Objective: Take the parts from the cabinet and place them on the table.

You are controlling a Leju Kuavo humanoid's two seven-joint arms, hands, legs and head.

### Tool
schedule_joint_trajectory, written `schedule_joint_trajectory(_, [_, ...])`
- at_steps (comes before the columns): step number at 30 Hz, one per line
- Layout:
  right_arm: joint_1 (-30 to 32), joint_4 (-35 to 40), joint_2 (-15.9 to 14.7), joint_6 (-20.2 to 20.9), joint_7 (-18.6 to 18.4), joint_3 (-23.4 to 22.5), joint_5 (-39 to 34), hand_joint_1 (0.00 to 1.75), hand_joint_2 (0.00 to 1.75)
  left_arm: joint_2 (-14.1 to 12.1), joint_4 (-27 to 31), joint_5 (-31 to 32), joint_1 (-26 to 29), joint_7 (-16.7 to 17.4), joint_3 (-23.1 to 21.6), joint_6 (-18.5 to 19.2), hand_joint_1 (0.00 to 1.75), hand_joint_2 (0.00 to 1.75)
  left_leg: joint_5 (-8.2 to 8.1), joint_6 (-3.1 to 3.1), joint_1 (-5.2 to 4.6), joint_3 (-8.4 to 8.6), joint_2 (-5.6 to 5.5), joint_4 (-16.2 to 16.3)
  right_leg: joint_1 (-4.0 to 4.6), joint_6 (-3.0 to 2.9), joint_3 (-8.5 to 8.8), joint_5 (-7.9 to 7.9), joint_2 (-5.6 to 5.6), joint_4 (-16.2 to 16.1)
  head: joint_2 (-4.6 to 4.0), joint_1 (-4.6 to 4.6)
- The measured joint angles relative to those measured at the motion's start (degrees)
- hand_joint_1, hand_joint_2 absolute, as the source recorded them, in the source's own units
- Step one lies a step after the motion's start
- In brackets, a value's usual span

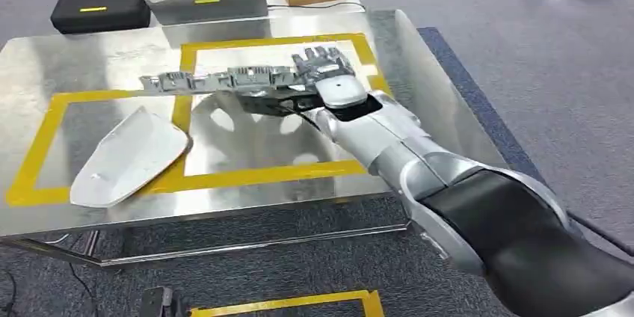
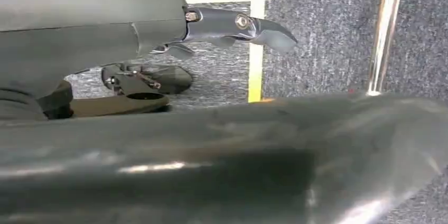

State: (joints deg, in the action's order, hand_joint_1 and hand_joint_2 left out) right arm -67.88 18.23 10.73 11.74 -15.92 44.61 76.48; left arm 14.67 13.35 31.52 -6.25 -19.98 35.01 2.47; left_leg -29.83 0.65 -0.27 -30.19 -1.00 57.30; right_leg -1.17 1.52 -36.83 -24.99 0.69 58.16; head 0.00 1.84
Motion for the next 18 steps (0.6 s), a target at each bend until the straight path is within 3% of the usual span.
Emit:
schedule_joint_trajectory(2, [0.19,-0.86,0.00,8.92,1.73,-0.05,0.30,0.00,0.00,-0.02,0.00,-0.07,0.18,-0.11,0.00,-0.11,0.00,0.00,0.00,0.00,0.01,-0.01,0.00,0.00,0.00,0.00,0.00,0.00,-0.01,0.00,0.00,0.04])
schedule_joint_trajectory(4, [0.67,-1.19,0.00,11.82,2.93,0.00,0.87,0.00,0.00,-0.02,0.00,-0.31,0.31,-0.26,0.02,-0.41,0.00,0.00,0.00,0.00,0.02,-0.01,-0.01,0.00,0.01,0.00,0.00,0.00,-0.01,0.00,0.00,0.04])
schedule_joint_trajectory(8, [1.34,-1.36,0.00,14.33,6.68,0.33,1.94,0.00,0.00,-0.04,0.00,-0.44,0.40,-0.68,0.04,-0.48,0.00,0.00,0.00,0.00,0.02,0.00,0.00,-0.01,0.01,0.00,0.00,0.00,0.01,0.00,0.00,0.02])
schedule_joint_trajectory(18, [5.07,-1.36,0.11,14.77,14.72,3.65,3.32,0.00,0.00,-0.59,0.00,-0.72,0.81,-1.66,0.09,-1.05,0.00,0.00,0.00,0.00,0.02,-0.01,-0.01,-0.01,0.00,0.01,0.04,-0.01,-0.04,0.00,0.00,0.02])
